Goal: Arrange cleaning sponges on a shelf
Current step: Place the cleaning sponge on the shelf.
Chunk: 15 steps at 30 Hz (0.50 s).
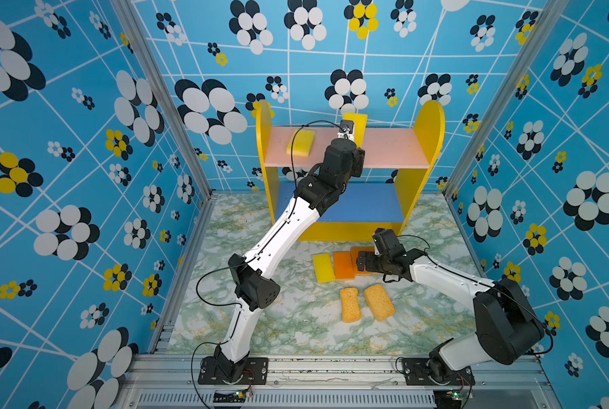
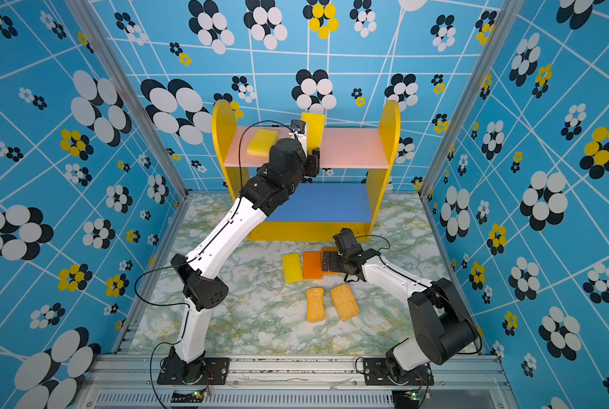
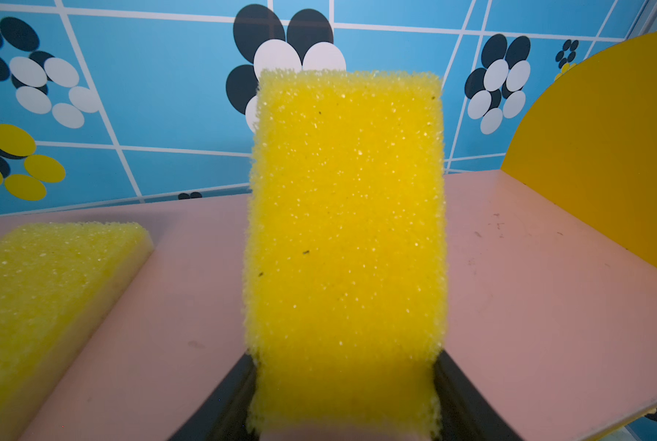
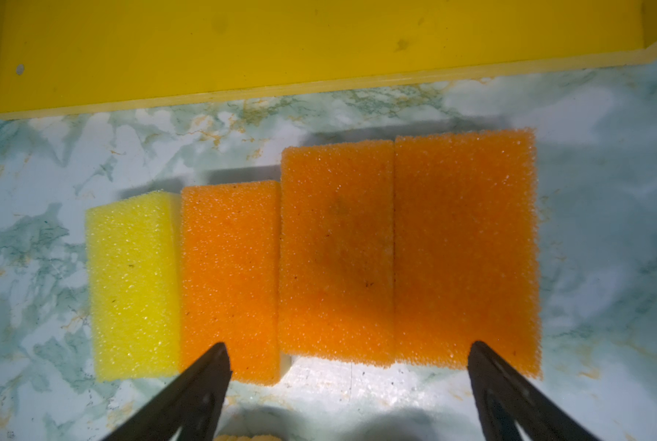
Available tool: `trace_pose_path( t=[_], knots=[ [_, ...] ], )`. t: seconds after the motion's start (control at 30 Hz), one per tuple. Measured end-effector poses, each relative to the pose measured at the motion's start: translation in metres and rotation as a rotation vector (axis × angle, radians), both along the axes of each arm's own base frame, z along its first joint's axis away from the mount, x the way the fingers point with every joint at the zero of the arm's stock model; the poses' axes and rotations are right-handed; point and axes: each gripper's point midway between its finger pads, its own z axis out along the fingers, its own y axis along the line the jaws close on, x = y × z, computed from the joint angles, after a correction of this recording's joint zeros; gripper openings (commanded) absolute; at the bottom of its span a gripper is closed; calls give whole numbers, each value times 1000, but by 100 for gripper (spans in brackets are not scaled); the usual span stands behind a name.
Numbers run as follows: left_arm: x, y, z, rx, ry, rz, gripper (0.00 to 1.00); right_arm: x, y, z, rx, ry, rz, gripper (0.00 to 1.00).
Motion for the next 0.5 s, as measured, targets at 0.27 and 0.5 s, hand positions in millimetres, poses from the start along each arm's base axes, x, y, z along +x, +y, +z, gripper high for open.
trace_pose_path(
  t=[0.27, 0.5],
  knots=[
    [3, -1, -2, -5, -1, 6, 60, 0, 0, -1, -2, 3, 0, 99],
    [7, -1, -2, -26, -13, 24, 60, 0, 0, -1, -6, 2, 6, 99]
  ],
)
